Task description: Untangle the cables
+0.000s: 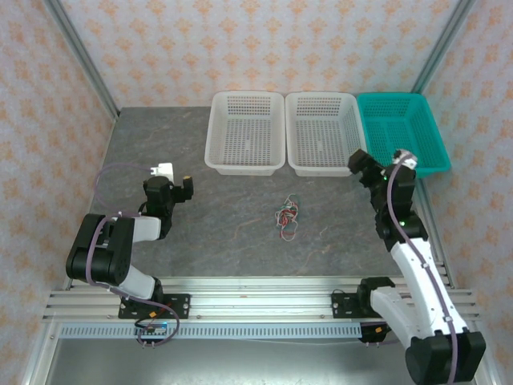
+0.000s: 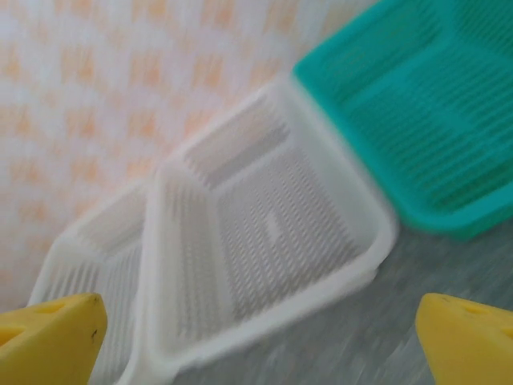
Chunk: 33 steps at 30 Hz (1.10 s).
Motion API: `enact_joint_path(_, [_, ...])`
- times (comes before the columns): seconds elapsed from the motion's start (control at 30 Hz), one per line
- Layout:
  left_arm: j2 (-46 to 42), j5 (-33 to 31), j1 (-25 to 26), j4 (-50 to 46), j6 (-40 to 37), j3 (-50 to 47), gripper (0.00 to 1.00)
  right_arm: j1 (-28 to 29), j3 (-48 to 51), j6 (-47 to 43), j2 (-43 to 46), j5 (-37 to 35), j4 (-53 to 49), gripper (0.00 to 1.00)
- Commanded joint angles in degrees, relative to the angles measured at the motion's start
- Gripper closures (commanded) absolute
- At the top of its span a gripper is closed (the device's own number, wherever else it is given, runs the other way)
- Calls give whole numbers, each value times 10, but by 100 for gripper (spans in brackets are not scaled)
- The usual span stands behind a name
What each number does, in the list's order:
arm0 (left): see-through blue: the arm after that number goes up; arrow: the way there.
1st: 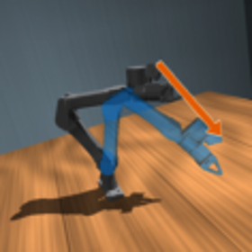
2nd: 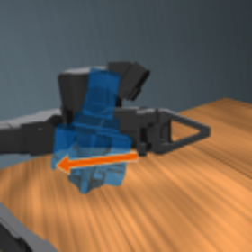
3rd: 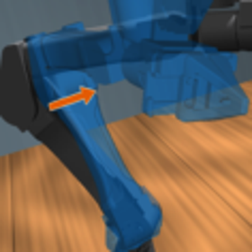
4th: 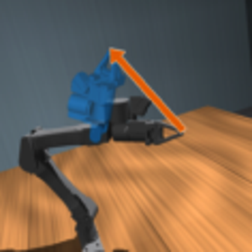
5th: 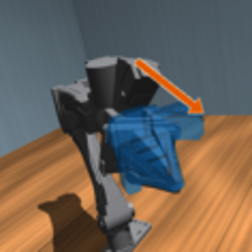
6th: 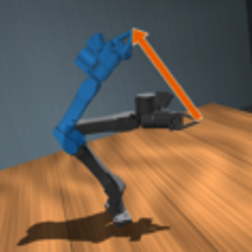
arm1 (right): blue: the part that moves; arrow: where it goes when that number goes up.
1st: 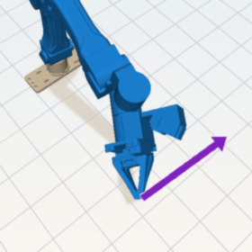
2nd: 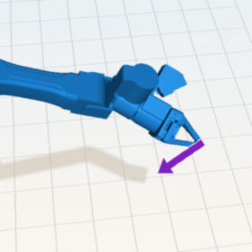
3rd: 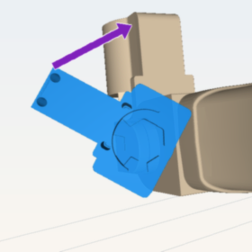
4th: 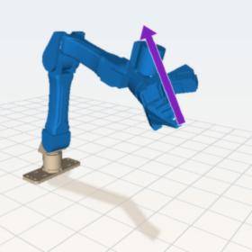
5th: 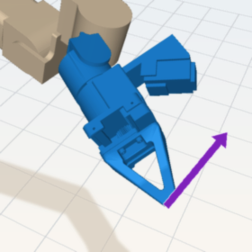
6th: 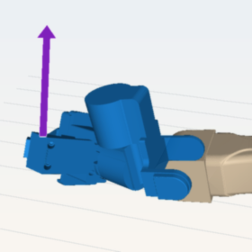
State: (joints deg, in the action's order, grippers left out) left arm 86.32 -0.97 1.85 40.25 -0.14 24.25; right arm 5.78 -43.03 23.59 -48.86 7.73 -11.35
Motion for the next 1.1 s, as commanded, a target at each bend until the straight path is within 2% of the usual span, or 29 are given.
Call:
enact_joint_path(0.0, [-58,-55,17,-95,-9,43,3,55,-42,2,-49,133,-178,0])
enact_joint_path(0.1, [-147,-138,47,-264,41,100,4,118,-77,-19,-101,143,-235,1])
enact_joint_path(0.2, [-241,-140,84,-374,130,132,8,169,-94,-24,-156,151,-252,1])
enact_joint_path(0.33, [-295,45,130,-407,278,145,23,210,-101,-27,-228,171,-235,1])
enact_joint_path(0.4, [-279,112,185,-425,335,163,27,219,-98,-32,-257,154,-235,1])
enact_joint_path(0.47, [-249,120,262,-443,358,181,31,221,-87,-35,-276,142,-226,0])
enact_joint_path(0.53, [-209,100,348,-442,371,196,34,222,-79,-32,-286,127,-223,2])
enact_joint_path(0.6, [-151,86,420,-425,387,216,37,222,-70,-27,-286,120,-220,10])
enact_joint_path(0.67, [-88,82,459,-424,401,243,39,222,-55,-15,-276,96,-220,19])
enact_joint_path(0.77, [-14,62,475,-439,411,278,45,221,-20,5,-246,66,-206,44])
enact_joint_path(0.8, [2,57,475,-436,409,284,47,220,-8,8,-236,64,-201,48])
enact_joint_path(0.93, [53,70,475,-457,378,322,51,219,19,11,-216,118,-181,46])
enact_joint_path(1.07, [87,92,474,-448,384,330,54,221,25,11,-241,200,-141,50])
